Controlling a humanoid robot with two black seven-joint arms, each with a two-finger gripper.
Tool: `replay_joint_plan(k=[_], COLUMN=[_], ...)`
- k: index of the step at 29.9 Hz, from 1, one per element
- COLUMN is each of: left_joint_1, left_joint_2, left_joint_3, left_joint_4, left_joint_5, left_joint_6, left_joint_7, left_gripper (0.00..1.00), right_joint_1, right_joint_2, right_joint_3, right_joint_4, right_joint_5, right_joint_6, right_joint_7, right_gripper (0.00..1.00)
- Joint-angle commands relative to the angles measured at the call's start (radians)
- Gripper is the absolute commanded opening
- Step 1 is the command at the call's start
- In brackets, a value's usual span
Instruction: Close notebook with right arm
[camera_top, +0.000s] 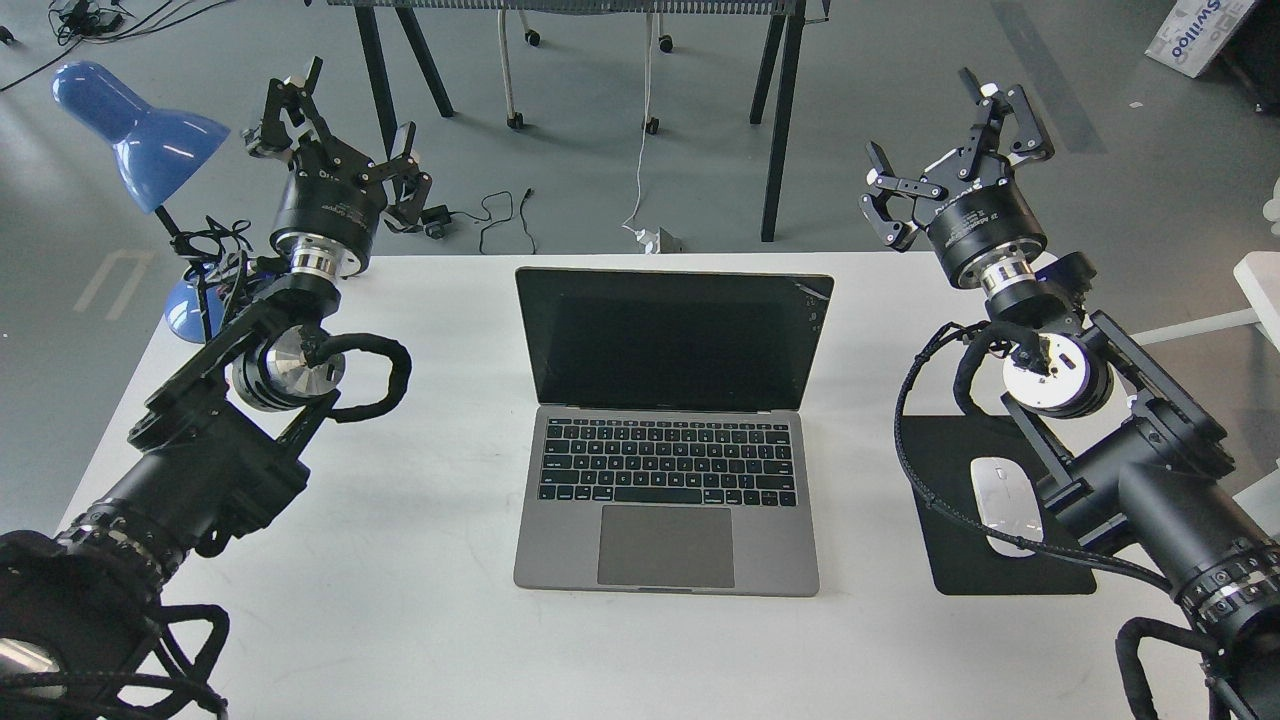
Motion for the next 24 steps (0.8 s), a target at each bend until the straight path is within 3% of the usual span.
replay_joint_plan(k=[1, 4, 15, 24], left_joint_1=[0.0, -0.002, 0.0, 0.0], left_joint_2=[-0.005, -0.009, -0.005, -0.005], left_joint_3=[0.002, 0.002, 0.002, 0.002], left_joint_4=[-0.003, -0.006, -0.006, -0.006], left_joint_5=[0.008, 0.012, 0.003, 0.003], left_joint_6=[0.01, 0.044, 0.041, 0.041], left_joint_7=[0.0, 0.0, 0.0, 0.0], left_gripper=[1.0, 1.0, 1.0, 1.0], right_joint_1=[0.0, 0.0, 0.014, 0.171], right_joint_2=[0.0, 0.0, -0.006, -0.014], right_joint_3=[0.0, 0.0, -0.037, -0.274], right_joint_4=[0.0, 0.001, -0.002, -0.055], right_joint_5=[0.0, 0.0, -0.003, -0.018], right_joint_6=[0.0, 0.0, -0.049, -0.11], right_joint_7=[0.0, 0.0, -0.009, -0.012], right_gripper=[1.0, 1.0, 1.0, 1.0])
